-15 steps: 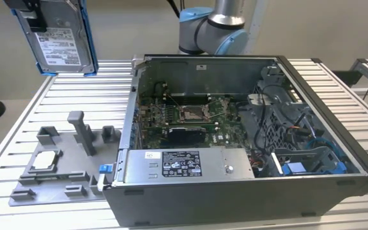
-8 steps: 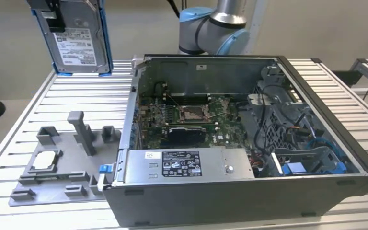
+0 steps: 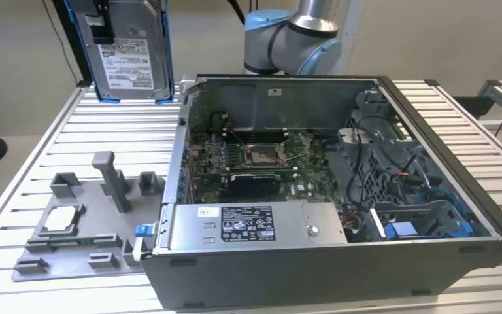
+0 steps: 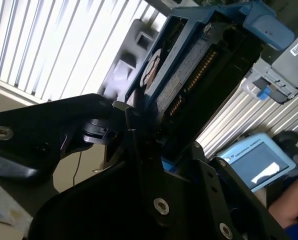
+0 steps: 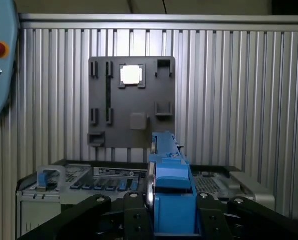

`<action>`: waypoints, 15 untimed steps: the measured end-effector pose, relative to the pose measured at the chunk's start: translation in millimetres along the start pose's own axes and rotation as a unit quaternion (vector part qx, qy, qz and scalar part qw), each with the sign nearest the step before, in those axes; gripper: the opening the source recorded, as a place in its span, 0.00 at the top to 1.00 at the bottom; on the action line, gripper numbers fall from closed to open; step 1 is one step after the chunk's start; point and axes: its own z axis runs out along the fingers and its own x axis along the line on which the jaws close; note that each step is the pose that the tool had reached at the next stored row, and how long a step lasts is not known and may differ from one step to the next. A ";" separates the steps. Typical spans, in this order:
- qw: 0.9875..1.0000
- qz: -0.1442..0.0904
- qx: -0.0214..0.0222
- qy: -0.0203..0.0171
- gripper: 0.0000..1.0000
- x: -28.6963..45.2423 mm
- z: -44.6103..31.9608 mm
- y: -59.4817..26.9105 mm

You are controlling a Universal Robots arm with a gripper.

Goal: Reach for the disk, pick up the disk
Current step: 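Pick up the disk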

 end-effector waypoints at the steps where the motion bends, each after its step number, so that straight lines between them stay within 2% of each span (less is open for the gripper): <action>1: 1.000 0.000 0.000 0.000 1.00 0.0 -0.1 -4.1; 7: 1.000 0.000 0.000 0.001 1.00 0.1 -1.0 -26.0; 15: 1.000 0.000 -0.001 0.004 1.00 0.2 -1.9 -51.1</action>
